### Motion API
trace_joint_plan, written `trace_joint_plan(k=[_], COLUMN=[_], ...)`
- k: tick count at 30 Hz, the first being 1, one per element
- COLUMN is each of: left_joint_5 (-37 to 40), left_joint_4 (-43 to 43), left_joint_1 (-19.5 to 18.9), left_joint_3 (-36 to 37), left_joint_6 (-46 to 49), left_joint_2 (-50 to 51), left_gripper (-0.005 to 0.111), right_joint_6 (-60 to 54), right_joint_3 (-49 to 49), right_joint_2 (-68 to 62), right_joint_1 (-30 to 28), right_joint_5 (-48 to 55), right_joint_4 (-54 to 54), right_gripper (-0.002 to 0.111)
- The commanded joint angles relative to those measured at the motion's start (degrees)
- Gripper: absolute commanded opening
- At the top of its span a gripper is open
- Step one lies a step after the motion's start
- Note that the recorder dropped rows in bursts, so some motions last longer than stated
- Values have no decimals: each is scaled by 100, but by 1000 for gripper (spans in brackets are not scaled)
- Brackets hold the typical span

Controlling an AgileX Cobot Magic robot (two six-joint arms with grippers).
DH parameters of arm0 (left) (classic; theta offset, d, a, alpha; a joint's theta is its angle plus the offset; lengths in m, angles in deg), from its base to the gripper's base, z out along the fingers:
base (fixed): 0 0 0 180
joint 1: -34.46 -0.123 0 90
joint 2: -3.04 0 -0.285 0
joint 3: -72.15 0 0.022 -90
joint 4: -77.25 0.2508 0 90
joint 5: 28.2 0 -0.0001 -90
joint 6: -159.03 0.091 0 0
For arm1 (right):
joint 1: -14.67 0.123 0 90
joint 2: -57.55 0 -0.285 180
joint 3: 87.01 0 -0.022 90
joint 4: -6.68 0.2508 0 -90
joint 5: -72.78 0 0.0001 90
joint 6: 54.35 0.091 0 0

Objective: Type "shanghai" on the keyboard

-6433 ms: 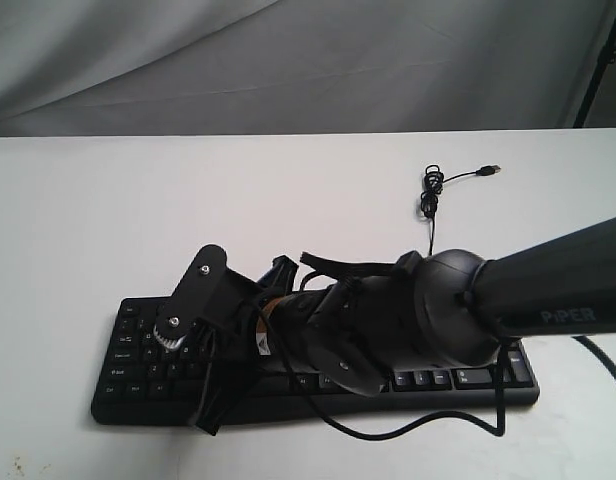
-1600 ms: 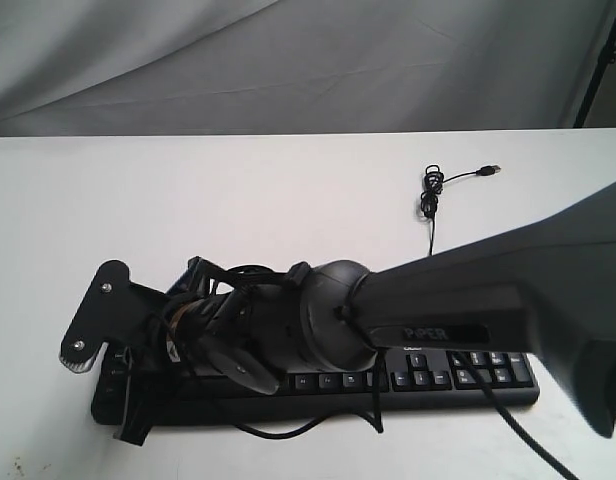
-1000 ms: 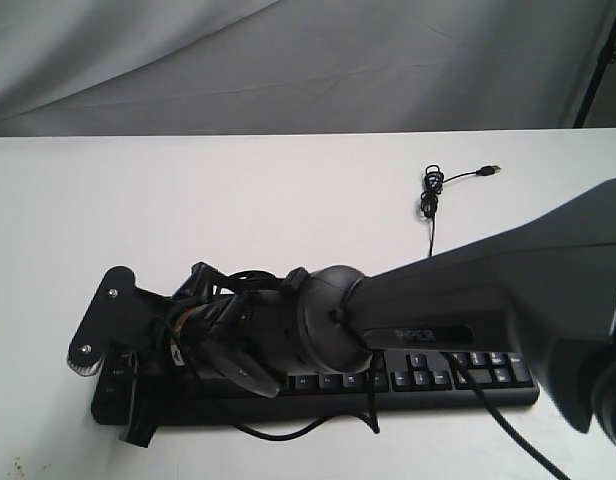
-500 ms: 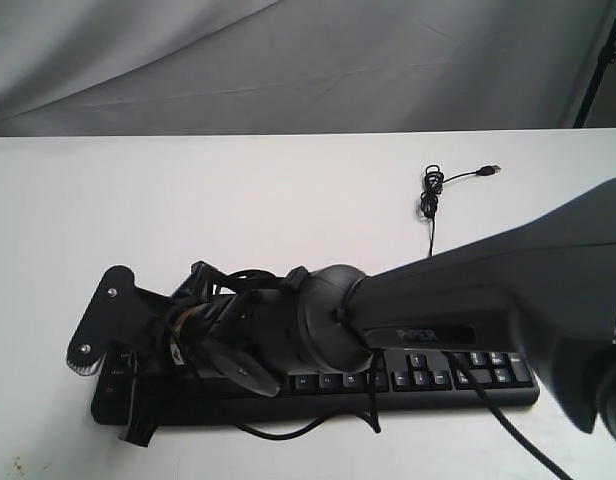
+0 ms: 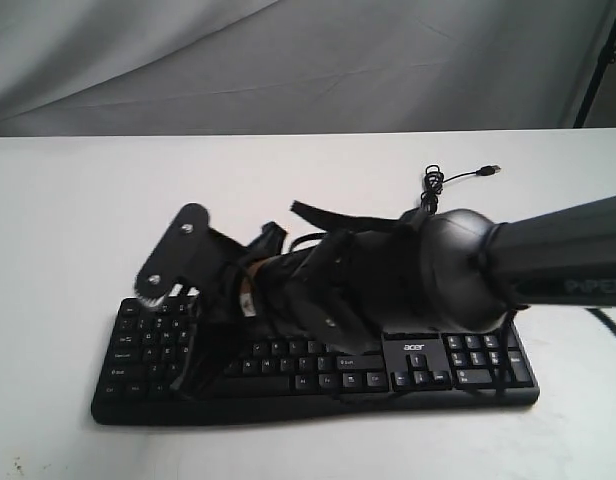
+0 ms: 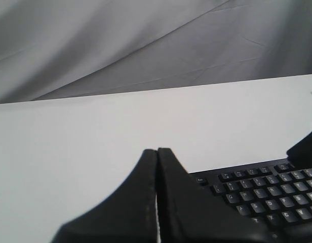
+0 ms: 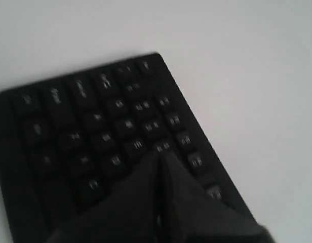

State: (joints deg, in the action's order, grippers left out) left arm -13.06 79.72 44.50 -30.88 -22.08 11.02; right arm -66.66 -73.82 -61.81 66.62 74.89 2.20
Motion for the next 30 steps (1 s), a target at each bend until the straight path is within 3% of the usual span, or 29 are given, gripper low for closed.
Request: trace_joint_plan(k=[1, 13, 30], left_joint_5=[-16, -16, -16], left_joint_4=[1, 1, 1], left_joint_1=[20, 20, 20], left_joint_3=[25, 25, 25], left_joint_6=[-16, -16, -16], left_joint_2=[-20, -20, -20], left_gripper=[0, 0, 0], right_joint_6=[768, 1407, 792], right_joint_3=[359, 359, 359], right_joint_2=[178, 178, -134], right_joint_1=[-337, -573, -587], right_joint_5=[144, 565, 206], right_joint_4=[228, 228, 145], right_gripper=[0, 0, 0])
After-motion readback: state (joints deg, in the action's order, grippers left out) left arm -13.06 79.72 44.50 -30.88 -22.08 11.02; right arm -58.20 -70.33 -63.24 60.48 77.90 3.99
